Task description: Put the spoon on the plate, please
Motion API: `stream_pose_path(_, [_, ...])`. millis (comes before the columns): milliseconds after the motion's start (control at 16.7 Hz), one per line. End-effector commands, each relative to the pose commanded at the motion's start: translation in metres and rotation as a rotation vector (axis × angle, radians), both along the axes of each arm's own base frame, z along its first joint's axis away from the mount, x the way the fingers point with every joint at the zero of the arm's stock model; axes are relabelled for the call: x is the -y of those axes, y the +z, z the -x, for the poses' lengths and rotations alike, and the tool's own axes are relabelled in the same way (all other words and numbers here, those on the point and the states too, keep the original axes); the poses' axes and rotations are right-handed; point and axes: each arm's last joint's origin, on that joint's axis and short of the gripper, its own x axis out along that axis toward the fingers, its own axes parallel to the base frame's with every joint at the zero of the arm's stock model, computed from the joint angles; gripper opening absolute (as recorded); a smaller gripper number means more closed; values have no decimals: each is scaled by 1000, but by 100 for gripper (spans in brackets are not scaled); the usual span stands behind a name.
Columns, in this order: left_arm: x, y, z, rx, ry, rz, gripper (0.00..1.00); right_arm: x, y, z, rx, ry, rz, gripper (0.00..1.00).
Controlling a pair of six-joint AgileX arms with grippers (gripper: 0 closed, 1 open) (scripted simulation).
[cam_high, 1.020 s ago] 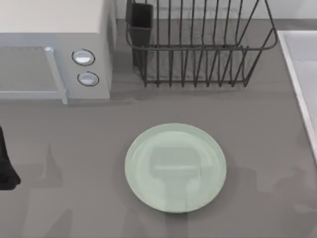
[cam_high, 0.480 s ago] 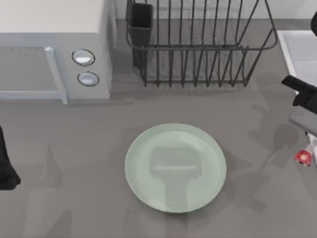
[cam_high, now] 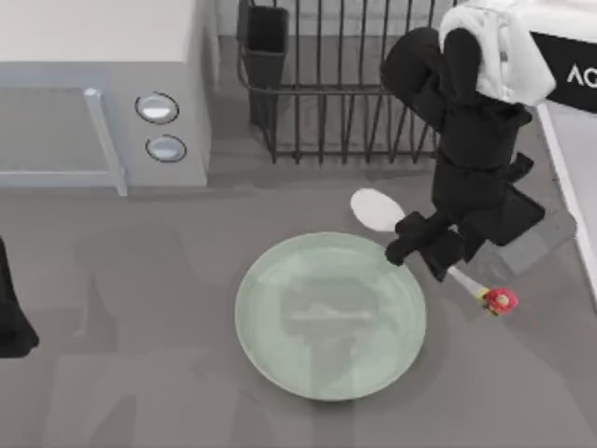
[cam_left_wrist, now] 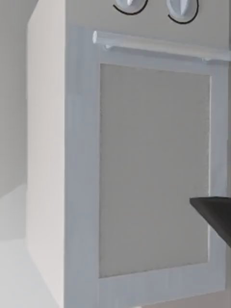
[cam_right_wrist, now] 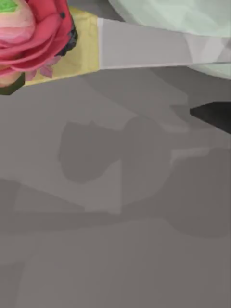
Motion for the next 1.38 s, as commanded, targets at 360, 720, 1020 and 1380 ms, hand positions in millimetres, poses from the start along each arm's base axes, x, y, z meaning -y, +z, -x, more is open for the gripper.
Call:
stream_pose_path(360, [0, 0, 0, 0, 0, 0, 100, -78, -6, 19, 31, 679, -55, 0])
stream_pose_path(720, [0, 0, 0, 0, 0, 0, 100, -103, -4, 29, 62, 873, -68, 0])
stream_pose_path(1020, [0, 0, 0, 0, 0, 0, 100, -101, -3, 28, 62, 865, -68, 0])
stream_pose_path(1380, [0, 0, 0, 0, 0, 0, 100, -85, 12, 25, 79, 822, -38, 0])
